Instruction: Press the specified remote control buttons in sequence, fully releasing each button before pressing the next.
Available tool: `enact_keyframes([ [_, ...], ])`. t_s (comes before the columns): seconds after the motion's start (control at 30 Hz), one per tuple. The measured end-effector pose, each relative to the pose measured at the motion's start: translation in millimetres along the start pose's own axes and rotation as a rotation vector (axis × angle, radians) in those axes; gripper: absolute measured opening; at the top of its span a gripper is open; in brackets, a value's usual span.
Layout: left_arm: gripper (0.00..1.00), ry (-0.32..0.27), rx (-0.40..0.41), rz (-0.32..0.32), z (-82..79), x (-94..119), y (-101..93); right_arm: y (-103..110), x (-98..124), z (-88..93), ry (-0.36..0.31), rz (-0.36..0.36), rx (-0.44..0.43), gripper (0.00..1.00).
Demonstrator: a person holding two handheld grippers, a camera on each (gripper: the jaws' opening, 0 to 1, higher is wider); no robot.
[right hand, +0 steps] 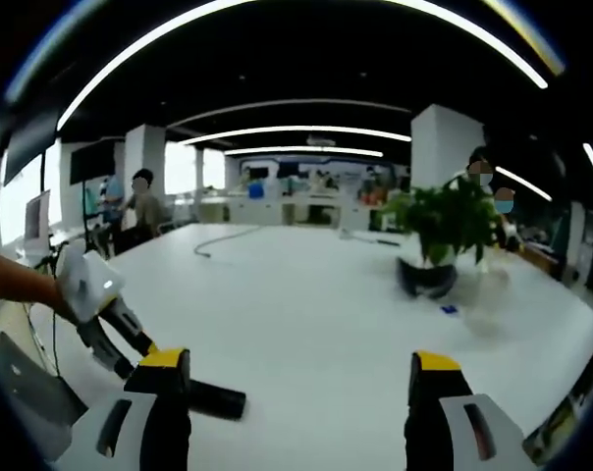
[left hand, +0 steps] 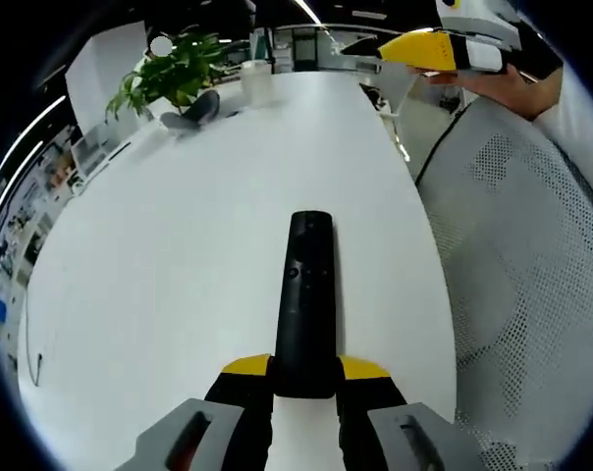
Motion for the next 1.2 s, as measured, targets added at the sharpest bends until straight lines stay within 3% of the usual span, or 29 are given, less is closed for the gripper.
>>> enact_keyframes([
  [0.23,0.23,0.016,-0.041,-0.051,-1.4,1.7,33.6,2.5,-2.2,4.9,0.029,-0.007,0.015,0.90],
  [0.37,0.23,0.013,-0.021,-0.063,-1.6,3.3,52.3,2.4,-1.4,4.9,0.028,-0.002,0.026,0.89],
  [1.2,0.23,0.079,-0.093,-0.173,-6.1,11.1,146.1,-3.1,-3.3,10.9,0.054,0.037,0.052,0.87],
])
Point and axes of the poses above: the point that each gripper's makers call its tool centre point, and the gripper's own axes: x roughly backward along the fingers, y roughly to its left, z roughly out of its underside, the point moved 1 cm from there along x, roughly backward along the fingers, and after that the axes turned 6 degrees about z, right-handed, at the moved point
